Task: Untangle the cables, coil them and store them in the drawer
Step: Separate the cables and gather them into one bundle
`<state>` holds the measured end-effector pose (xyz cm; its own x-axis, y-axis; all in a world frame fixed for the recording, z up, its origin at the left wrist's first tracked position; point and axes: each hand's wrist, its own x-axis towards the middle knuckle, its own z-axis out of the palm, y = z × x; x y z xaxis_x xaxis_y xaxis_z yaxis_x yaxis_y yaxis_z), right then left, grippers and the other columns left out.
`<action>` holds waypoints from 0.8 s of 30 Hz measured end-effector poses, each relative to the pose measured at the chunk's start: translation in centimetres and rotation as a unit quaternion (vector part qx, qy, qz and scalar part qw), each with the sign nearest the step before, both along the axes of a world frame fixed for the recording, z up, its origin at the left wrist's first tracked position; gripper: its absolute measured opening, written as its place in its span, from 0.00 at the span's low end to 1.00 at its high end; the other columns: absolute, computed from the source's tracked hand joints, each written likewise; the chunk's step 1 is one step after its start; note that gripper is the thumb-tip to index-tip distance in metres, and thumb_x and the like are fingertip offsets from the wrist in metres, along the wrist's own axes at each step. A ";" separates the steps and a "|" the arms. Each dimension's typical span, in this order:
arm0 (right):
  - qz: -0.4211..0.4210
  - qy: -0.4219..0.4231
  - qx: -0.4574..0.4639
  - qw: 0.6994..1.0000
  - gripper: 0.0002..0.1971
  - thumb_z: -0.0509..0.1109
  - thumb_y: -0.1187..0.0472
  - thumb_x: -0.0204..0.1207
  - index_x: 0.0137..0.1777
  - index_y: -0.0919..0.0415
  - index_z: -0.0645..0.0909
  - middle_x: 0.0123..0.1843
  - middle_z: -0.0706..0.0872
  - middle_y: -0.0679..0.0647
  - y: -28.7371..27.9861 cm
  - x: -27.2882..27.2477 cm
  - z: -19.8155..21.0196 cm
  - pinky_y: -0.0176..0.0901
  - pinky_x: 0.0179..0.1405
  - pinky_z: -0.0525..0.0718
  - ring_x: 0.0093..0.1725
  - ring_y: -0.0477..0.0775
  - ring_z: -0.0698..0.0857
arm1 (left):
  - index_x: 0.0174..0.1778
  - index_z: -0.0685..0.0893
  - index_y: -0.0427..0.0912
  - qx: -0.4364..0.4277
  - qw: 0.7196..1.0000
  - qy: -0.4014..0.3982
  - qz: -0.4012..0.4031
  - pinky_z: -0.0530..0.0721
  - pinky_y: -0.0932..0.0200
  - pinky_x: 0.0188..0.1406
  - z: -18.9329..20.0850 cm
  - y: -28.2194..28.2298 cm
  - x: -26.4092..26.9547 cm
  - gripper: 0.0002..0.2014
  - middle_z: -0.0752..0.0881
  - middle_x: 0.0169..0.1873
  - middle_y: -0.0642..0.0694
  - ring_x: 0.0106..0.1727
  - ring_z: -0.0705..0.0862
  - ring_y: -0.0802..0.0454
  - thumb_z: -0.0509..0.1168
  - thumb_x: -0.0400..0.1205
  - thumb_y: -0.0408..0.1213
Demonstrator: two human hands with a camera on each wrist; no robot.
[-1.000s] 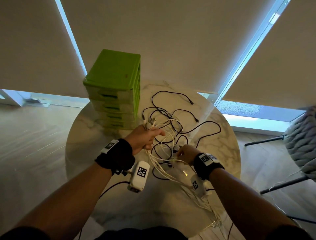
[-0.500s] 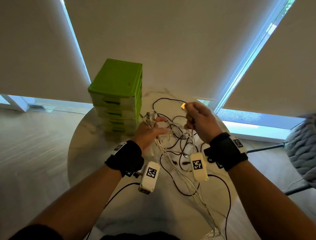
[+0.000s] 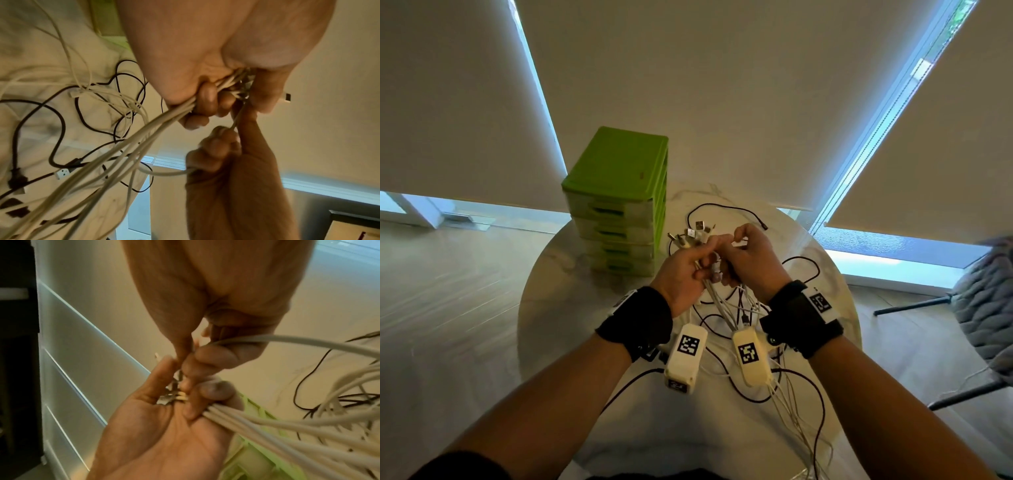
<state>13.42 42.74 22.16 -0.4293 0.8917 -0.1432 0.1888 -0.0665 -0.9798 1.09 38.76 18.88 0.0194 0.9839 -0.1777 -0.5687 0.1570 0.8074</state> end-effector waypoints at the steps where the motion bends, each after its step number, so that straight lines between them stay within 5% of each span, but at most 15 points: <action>1: 0.005 -0.026 -0.011 1.000 0.15 0.67 0.52 0.81 0.54 0.61 0.67 0.26 0.83 0.55 0.1 0.2 -0.1 0.41 0.20 0.77 0.21 0.51 0.80 | 0.47 0.88 0.42 0.005 1.000 0.008 0.005 0.75 0.64 0.28 0.0 0.0 -0.1 0.14 0.68 0.25 0.51 0.25 0.67 0.58 0.57 0.85 0.39; 4: 0.071 -0.054 -0.033 0.995 0.21 0.63 0.44 0.80 0.57 0.63 0.74 0.30 0.82 0.56 0.2 1.0 -0.4 0.42 0.25 0.79 0.24 0.51 0.78 | 0.42 0.88 0.44 0.012 0.999 0.036 0.023 0.75 0.66 0.25 0.4 0.3 -0.2 0.16 0.74 0.24 0.53 0.23 0.70 0.60 0.57 0.84 0.45; 10: 0.124 -0.068 -0.001 0.990 0.12 0.62 0.56 0.85 0.43 0.62 0.80 0.24 0.73 0.44 1.4 3.5 -1.1 0.41 0.36 0.77 0.26 0.45 0.73 | 0.34 0.75 0.41 0.036 0.995 -0.026 0.092 0.67 0.61 0.28 2.7 1.6 -2.1 0.19 0.70 0.26 0.50 0.23 0.65 0.58 0.52 0.88 0.46; 14: 0.124 -0.112 0.043 0.985 0.10 0.61 0.55 0.85 0.55 0.57 0.83 0.37 0.84 0.50 1.9 4.0 -0.5 0.46 0.49 0.83 0.41 0.52 0.84 | 0.32 0.72 0.42 0.037 0.999 0.010 0.028 0.67 0.62 0.27 3.0 2.1 -2.7 0.20 0.76 0.29 0.48 0.31 0.71 0.55 0.53 0.86 0.49; 17: 0.064 -0.043 0.080 0.994 0.15 0.60 0.54 0.85 0.69 0.49 0.76 0.55 0.86 0.55 2.0 2.8 2.0 0.45 0.55 0.85 0.58 0.54 0.85 | 0.31 0.72 0.43 0.039 0.992 0.121 -0.011 0.70 0.56 0.35 3.9 2.5 -1.8 0.21 0.75 0.23 0.49 0.28 0.73 0.55 0.52 0.88 0.48; 20: 0.086 0.037 0.108 0.990 0.16 0.59 0.60 0.86 0.71 0.49 0.74 0.55 0.85 0.60 2.0 1.2 5.1 0.42 0.51 0.88 0.54 0.50 0.87 | 0.33 0.74 0.43 0.033 0.989 0.142 -0.027 0.74 0.54 0.37 5.2 2.6 -0.7 0.18 0.71 0.21 0.52 0.21 0.69 0.58 0.53 0.89 0.43; 24: 0.107 -0.010 0.181 0.978 0.17 0.60 0.64 0.85 0.73 0.54 0.74 0.56 0.86 0.69 2.7 0.7 7.4 0.54 0.59 0.87 0.55 0.61 0.87 | 0.33 0.72 0.43 0.032 0.991 0.089 -0.098 0.75 0.58 0.30 6.6 2.8 -1.0 0.18 0.61 0.19 0.53 0.20 0.60 0.57 0.54 0.87 0.46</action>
